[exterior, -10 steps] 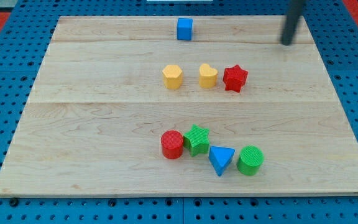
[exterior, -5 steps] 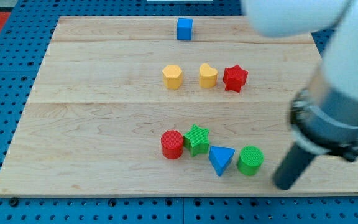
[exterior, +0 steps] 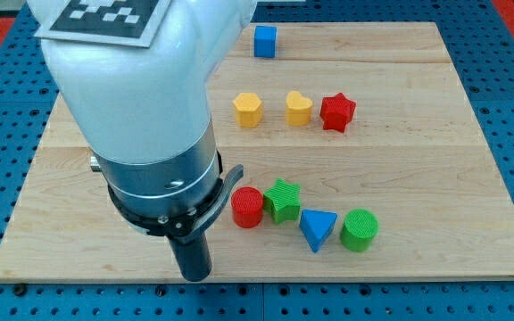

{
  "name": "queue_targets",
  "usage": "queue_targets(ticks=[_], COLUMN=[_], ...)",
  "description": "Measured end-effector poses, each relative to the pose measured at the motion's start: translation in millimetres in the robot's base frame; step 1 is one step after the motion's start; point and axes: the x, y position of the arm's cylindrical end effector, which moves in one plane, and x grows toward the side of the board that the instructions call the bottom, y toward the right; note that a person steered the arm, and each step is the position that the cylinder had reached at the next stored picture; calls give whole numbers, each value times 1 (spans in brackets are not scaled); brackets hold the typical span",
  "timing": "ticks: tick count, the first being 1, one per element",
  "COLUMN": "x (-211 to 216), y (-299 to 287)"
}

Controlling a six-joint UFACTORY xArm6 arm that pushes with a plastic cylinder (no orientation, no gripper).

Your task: Move the red circle diagonal to the cube

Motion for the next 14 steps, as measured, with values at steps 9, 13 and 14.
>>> queue_targets(ticks=[9, 13, 14], x=[-118, -176, -186], y=[-24, -22, -10])
